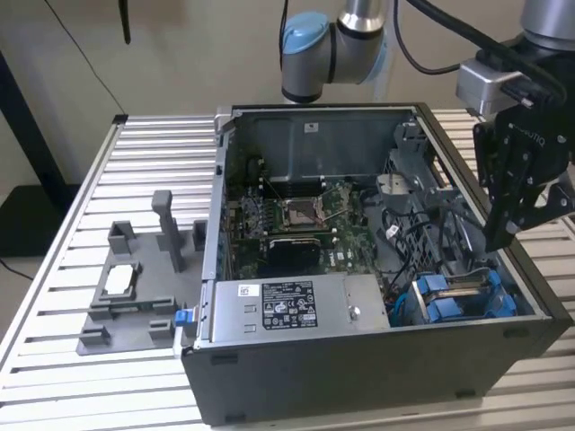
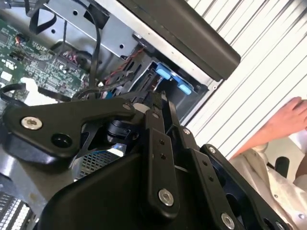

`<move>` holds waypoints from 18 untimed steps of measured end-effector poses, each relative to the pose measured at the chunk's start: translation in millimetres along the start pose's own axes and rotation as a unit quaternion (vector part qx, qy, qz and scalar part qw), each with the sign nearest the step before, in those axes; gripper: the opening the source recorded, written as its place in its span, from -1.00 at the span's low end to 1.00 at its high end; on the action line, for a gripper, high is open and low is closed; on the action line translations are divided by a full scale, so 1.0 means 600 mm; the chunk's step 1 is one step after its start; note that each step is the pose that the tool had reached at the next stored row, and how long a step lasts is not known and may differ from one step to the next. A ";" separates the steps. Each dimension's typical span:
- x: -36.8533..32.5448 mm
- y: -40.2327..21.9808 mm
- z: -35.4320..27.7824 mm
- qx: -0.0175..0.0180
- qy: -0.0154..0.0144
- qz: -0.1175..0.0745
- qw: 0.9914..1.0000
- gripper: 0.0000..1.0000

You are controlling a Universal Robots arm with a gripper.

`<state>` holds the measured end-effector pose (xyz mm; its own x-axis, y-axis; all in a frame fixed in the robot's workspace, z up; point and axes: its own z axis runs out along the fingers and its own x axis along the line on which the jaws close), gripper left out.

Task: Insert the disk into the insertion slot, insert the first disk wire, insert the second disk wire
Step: 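Insert the first disk wire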

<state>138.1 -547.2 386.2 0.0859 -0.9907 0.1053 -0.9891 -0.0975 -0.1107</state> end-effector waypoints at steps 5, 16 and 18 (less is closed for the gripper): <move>-0.004 -0.001 0.003 -0.026 -0.001 -0.001 1.000 -0.62; -0.006 -0.009 0.011 -0.038 -0.002 0.000 0.999 -0.62; -0.006 -0.009 0.011 -0.038 -0.002 0.000 0.999 -0.62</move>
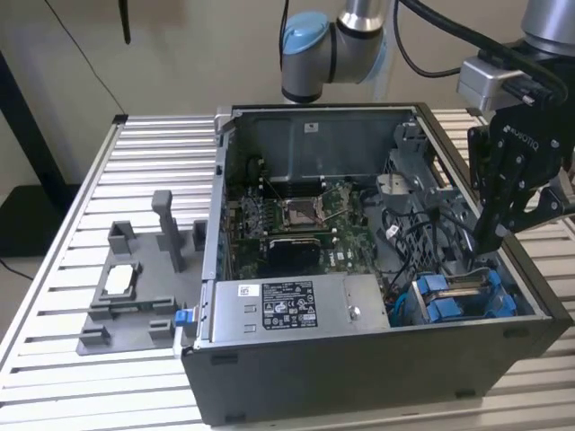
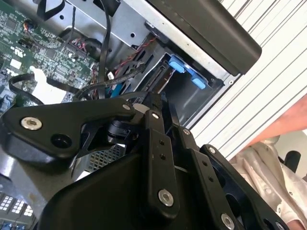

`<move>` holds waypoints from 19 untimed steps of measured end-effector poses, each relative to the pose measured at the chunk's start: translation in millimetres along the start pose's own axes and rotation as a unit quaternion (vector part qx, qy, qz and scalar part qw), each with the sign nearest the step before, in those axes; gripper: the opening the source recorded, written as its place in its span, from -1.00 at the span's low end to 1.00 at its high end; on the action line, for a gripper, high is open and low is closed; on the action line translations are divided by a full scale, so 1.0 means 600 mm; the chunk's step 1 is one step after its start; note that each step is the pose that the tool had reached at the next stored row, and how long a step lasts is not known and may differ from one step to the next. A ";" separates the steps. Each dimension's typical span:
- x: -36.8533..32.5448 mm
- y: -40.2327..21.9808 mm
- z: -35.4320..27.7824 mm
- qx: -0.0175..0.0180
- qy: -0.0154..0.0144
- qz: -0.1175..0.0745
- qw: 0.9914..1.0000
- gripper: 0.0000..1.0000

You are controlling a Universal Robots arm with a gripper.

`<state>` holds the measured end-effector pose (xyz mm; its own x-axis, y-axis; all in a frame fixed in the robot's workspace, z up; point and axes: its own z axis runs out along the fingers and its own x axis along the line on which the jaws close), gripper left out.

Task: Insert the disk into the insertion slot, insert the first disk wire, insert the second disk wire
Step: 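Insert the first disk wire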

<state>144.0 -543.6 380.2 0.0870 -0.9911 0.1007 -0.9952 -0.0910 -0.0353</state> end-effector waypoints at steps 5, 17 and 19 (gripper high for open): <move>0.000 -0.005 0.002 -0.009 -0.001 -0.001 1.000 -0.62; 0.002 -0.032 0.018 -0.037 -0.008 -0.003 0.999 -0.62; 0.002 -0.033 0.022 -0.038 -0.009 -0.002 0.999 -0.62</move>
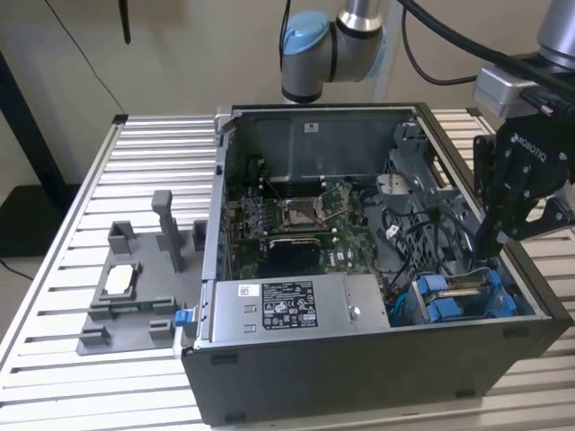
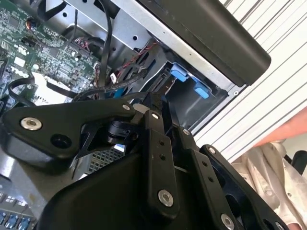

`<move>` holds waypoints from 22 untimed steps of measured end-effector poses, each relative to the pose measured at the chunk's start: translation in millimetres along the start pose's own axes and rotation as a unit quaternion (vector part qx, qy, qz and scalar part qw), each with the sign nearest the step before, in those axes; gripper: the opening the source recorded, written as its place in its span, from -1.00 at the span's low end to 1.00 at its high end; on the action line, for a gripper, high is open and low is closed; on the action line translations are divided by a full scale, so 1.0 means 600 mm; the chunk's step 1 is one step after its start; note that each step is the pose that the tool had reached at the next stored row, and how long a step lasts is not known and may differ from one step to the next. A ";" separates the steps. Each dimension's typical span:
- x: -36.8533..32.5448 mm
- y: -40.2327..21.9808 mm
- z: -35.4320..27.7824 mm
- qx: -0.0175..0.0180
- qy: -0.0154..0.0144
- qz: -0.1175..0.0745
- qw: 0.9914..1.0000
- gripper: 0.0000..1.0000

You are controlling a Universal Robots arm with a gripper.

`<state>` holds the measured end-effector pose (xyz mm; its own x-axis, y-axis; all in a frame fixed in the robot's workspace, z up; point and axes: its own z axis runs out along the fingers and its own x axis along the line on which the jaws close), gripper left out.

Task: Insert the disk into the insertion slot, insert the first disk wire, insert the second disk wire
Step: 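Insert the first disk wire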

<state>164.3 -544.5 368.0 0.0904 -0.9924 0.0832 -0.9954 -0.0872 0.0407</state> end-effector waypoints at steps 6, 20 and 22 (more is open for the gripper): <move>0.002 -0.001 0.011 -0.006 -0.001 0.006 1.000 -0.62; 0.001 -0.011 0.034 -0.007 -0.009 0.015 1.000 -0.62; 0.001 -0.012 0.036 -0.007 -0.009 0.015 1.000 -0.62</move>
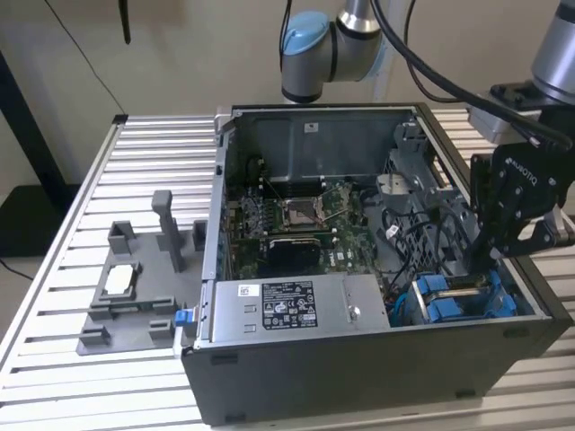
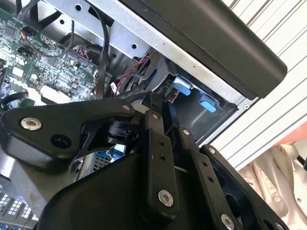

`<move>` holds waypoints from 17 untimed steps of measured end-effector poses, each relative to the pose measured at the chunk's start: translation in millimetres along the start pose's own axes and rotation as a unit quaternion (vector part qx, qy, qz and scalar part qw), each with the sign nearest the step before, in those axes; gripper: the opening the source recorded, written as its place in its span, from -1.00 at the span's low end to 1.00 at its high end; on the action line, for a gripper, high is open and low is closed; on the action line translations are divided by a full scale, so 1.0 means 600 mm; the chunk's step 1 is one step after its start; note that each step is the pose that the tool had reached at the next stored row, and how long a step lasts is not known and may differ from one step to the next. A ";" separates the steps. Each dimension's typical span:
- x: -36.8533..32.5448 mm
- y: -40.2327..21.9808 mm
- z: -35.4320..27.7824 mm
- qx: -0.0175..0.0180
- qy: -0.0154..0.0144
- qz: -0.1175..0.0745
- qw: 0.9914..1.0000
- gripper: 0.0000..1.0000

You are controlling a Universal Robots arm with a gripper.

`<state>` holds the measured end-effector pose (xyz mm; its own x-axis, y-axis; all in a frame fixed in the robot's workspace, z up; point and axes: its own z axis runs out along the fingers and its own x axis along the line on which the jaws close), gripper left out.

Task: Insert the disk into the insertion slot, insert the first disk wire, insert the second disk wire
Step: 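Insert the first disk wire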

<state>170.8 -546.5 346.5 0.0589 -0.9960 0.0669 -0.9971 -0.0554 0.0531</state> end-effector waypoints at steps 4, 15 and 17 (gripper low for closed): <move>0.001 0.000 0.003 0.000 0.000 0.001 1.000 -0.62; 0.004 -0.001 0.010 -0.002 -0.001 0.009 1.000 -0.62; 0.004 -0.001 0.011 -0.002 -0.001 0.010 1.000 -0.62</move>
<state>170.9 -549.1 340.4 0.0385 -0.9971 0.0652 -0.9979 -0.0349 0.0552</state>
